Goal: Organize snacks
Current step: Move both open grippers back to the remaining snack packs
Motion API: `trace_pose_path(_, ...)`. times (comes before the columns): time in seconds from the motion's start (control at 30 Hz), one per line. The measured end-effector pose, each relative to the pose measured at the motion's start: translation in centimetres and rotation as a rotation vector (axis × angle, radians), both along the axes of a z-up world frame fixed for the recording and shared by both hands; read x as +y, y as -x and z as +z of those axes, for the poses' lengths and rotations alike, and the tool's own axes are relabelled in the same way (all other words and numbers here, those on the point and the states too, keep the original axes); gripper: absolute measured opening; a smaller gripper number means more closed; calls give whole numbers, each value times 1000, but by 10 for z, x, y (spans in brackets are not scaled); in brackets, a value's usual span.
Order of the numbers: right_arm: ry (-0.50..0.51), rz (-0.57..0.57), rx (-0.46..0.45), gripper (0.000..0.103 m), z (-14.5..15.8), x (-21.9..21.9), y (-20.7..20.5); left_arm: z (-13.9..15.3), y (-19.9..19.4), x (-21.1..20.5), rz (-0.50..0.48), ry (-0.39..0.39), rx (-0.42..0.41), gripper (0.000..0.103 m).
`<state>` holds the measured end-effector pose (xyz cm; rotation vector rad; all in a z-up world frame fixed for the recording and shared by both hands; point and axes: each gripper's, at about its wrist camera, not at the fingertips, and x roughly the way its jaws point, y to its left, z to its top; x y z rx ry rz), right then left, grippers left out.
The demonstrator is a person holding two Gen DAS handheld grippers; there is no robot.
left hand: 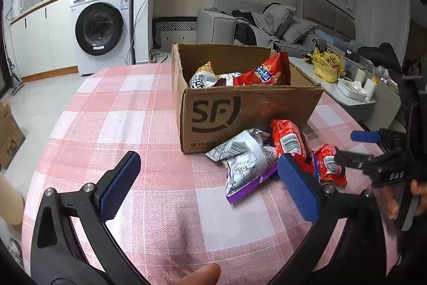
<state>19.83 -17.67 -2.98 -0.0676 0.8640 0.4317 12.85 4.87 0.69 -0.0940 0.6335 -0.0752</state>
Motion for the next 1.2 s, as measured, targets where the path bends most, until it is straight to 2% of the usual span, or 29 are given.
trace_pose_path(0.23, 19, -24, 52, 103, -18, -3, -10, -17, -14, -1, 10, 1, 49, 102)
trace_pose_path(0.4, -6, -47, 63, 103, -22, -8, -16, -30, -25, -4, 20, -9, 89, 102)
trace_pose_path(0.53, 18, -43, 84, 103, -27, -9, -20, -35, -34, -5, 53, -7, 99, 102)
trace_pose_path(0.6, 19, -37, 81, 103, -28, -12, -20, -37, -37, -7, 36, 15, 108, 102)
trace_pose_path(0.67, 11, -41, 91, 103, -28, -15, -22, -40, -42, -11, 36, -4, 116, 102)
trace_pose_path(0.87, 29, -45, 78, 103, -25, -20, -21, -29, -38, -26, 8, -4, 85, 102)
trace_pose_path(1.07, 7, -78, 91, 103, -22, -29, -23, -21, -35, -48, -49, -70, 66, 102)
trace_pose_path(1.2, 1, -66, 103, 103, -26, -24, -22, -22, -35, -67, -85, -83, 70, 102)
